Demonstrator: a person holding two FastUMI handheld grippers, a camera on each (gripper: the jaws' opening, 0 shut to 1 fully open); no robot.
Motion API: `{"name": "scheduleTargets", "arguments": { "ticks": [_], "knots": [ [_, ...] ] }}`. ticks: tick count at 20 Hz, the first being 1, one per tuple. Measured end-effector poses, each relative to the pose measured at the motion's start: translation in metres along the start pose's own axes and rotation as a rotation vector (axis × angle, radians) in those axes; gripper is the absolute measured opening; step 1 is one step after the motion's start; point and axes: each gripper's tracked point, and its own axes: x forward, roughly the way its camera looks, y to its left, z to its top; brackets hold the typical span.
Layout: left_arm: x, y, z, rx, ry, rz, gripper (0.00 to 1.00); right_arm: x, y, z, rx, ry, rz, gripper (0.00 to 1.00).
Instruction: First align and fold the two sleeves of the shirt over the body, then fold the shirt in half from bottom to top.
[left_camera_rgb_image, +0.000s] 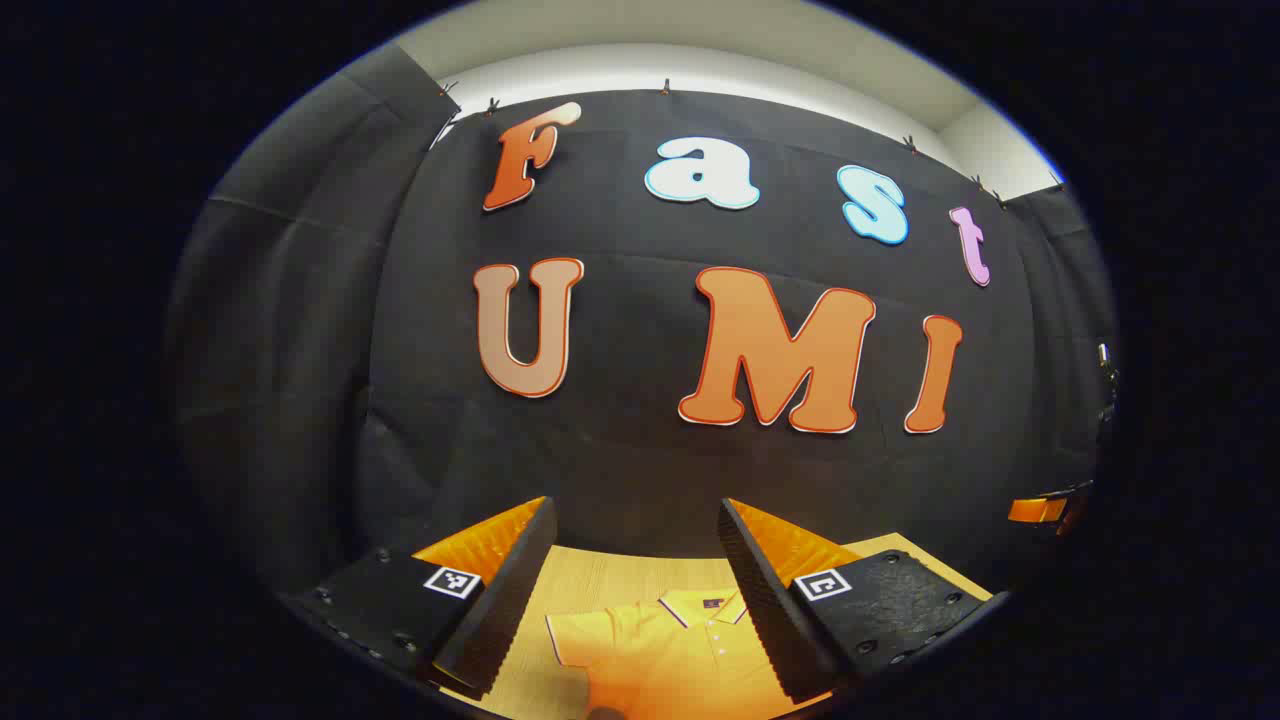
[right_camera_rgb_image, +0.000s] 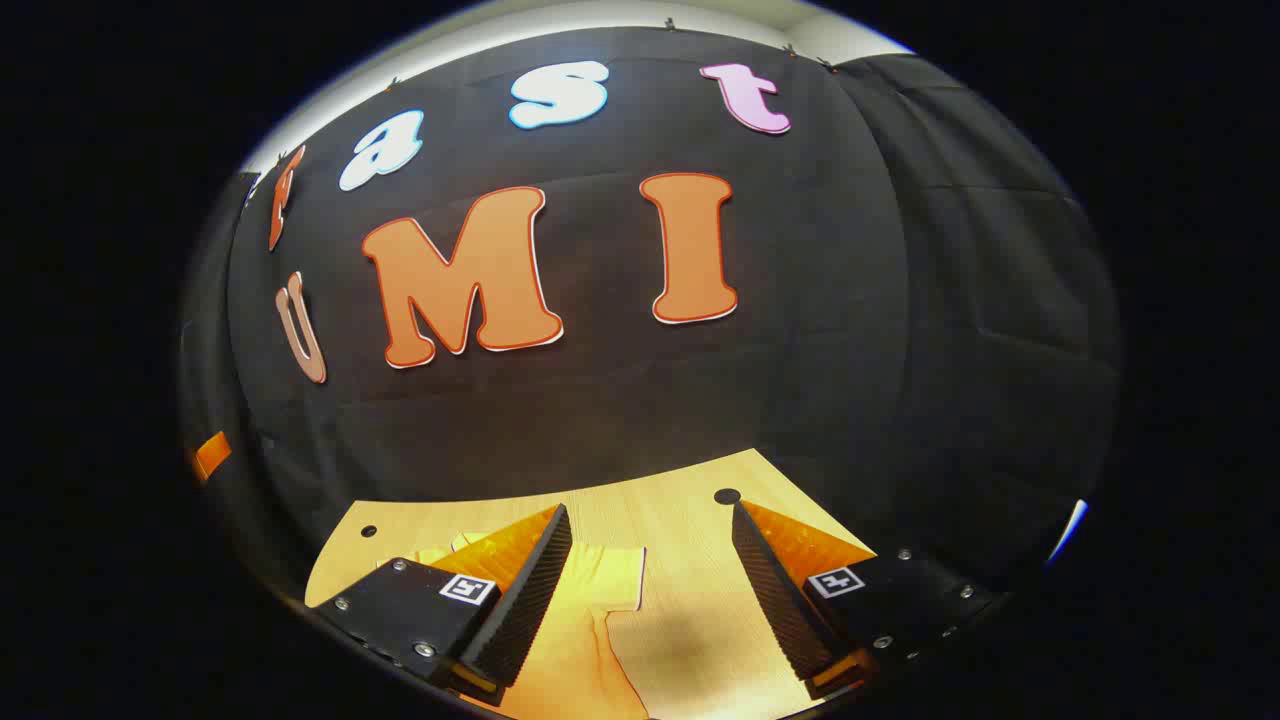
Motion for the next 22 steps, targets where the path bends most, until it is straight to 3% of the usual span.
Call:
{"name": "scheduleTargets", "arguments": {
  "ticks": [6,22],
  "knots": [
    [-0.003,0.014,0.001,0.011,-0.004,0.045,0.98,0.009,0.013,0.001,-0.034,0.003,0.034,0.98],
    [0.022,-0.004,-0.007,0.02,0.02,-0.008,0.98,0.019,0.016,0.01,-0.007,-0.004,0.036,0.98]
  ]
}}
